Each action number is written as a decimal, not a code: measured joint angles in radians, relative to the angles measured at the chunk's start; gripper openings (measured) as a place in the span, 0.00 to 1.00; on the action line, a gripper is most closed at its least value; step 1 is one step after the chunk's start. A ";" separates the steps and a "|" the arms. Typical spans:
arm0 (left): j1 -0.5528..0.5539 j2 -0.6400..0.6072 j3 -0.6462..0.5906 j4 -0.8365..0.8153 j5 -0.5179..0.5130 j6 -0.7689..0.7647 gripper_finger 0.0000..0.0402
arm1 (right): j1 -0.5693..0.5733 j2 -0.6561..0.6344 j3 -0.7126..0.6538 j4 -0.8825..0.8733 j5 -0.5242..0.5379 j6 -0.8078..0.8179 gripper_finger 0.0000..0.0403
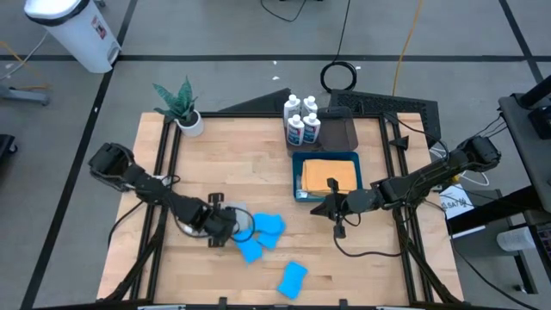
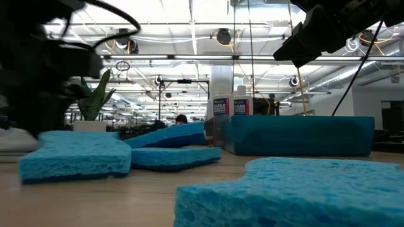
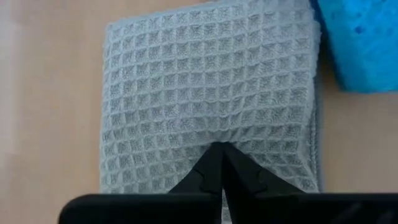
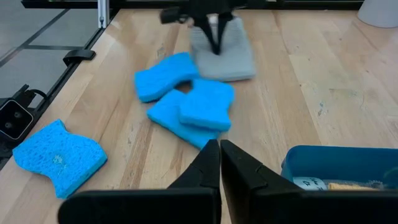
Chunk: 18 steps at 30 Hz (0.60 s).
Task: Pick & Place Kitchen Items
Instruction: Put the black napkin into the blue bin
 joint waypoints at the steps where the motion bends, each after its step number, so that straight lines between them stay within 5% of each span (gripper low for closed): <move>1: 0.019 0.001 -0.001 -0.003 -0.011 0.017 0.02 | 0.000 0.000 0.000 0.000 0.000 0.000 0.00; 18: 0.078 -0.222 -0.007 -0.047 0.005 0.039 0.01 | 0.000 0.000 0.000 0.001 0.000 0.000 0.00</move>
